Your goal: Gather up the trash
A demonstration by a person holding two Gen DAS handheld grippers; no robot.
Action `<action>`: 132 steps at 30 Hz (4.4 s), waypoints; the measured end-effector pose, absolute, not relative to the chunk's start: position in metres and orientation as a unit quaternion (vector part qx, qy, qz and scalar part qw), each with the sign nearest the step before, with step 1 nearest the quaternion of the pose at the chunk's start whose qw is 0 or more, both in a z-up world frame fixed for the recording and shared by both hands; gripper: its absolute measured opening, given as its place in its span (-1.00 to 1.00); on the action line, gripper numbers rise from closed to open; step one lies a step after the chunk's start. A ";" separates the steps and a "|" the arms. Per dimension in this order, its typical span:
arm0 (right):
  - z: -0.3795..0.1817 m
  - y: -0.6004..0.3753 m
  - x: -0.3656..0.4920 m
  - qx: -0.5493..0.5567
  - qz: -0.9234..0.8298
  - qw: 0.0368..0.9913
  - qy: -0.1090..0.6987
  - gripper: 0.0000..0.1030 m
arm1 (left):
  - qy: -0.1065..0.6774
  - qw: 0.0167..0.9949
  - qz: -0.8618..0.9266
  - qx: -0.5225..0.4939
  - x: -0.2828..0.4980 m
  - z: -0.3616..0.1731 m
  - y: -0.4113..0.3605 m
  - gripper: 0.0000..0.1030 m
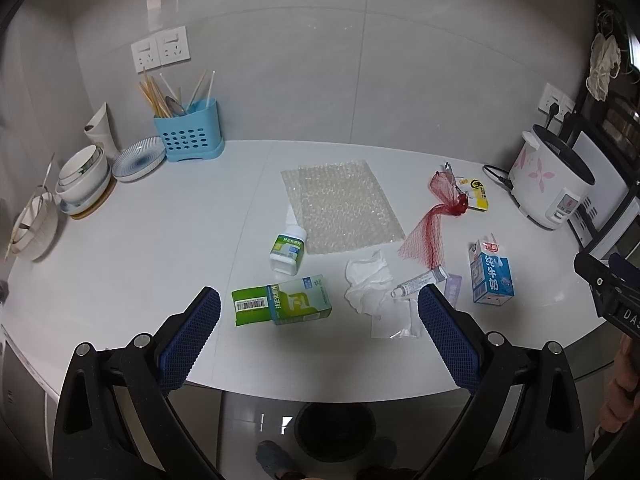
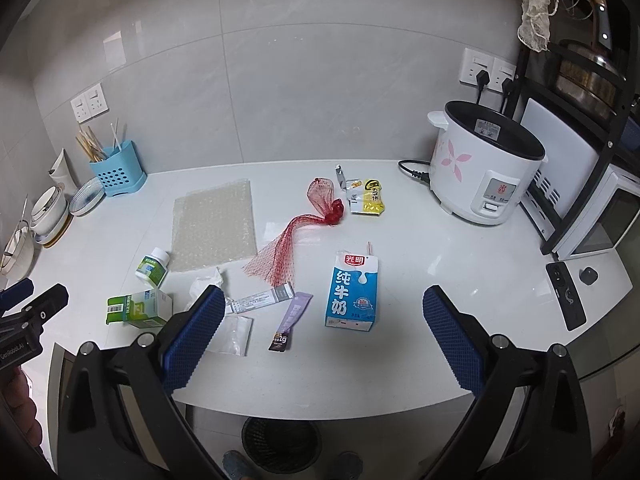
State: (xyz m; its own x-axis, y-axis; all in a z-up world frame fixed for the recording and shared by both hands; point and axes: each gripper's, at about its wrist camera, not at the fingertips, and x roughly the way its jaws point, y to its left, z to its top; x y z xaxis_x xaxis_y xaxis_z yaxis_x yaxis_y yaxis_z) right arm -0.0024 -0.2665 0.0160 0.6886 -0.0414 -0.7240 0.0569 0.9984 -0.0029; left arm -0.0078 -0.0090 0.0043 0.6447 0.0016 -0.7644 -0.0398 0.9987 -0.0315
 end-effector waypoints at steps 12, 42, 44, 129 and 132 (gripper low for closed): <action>0.013 -0.265 -0.003 0.011 -0.029 0.918 0.394 0.85 | 0.425 0.905 0.009 -0.020 -0.008 0.002 -0.009 0.89; -0.082 -0.275 0.091 -0.006 -0.044 0.869 0.492 0.82 | 0.518 0.852 0.059 -0.050 0.060 -0.114 0.022 0.89; -0.091 -0.278 0.102 -0.001 -0.045 0.861 0.506 0.82 | 0.528 0.845 0.065 -0.054 0.070 -0.125 0.024 0.89; -0.127 -0.292 0.136 0.033 -0.045 0.806 0.589 0.21 | 0.613 0.770 -0.113 0.138 0.108 -0.153 0.009 -0.04; -0.115 -0.287 0.126 0.032 -0.037 0.818 0.573 0.21 | 0.594 0.792 -0.089 0.110 0.098 -0.136 0.011 -0.04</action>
